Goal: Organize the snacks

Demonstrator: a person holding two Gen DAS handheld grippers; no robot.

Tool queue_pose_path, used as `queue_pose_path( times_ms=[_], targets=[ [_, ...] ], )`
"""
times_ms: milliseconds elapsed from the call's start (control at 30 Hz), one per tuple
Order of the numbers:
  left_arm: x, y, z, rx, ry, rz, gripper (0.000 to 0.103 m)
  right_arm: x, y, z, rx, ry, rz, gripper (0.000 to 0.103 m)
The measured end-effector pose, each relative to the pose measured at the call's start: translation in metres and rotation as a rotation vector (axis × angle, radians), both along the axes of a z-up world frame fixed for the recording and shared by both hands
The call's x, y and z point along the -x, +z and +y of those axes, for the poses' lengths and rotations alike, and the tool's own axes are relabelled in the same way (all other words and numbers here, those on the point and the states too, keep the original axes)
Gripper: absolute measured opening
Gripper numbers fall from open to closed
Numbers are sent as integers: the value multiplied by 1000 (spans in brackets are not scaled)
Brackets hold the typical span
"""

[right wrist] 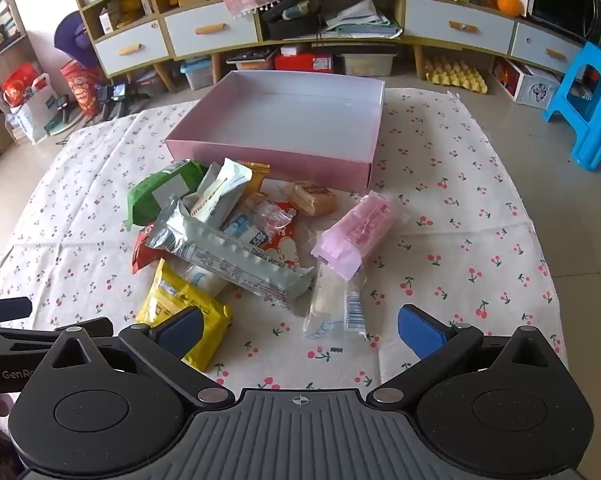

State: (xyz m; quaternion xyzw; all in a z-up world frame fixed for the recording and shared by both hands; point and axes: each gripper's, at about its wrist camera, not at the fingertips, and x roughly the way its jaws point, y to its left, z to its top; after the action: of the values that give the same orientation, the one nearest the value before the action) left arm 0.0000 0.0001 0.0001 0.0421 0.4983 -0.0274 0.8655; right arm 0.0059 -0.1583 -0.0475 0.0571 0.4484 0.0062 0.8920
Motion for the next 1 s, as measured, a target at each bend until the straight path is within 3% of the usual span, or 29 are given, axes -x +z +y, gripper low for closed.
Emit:
queue_pose_path(
  times_ms=[1000],
  targets=[
    [4, -2, -1, -6, -6, 4, 103, 2, -2, 1, 11, -8, 6, 103]
  ],
)
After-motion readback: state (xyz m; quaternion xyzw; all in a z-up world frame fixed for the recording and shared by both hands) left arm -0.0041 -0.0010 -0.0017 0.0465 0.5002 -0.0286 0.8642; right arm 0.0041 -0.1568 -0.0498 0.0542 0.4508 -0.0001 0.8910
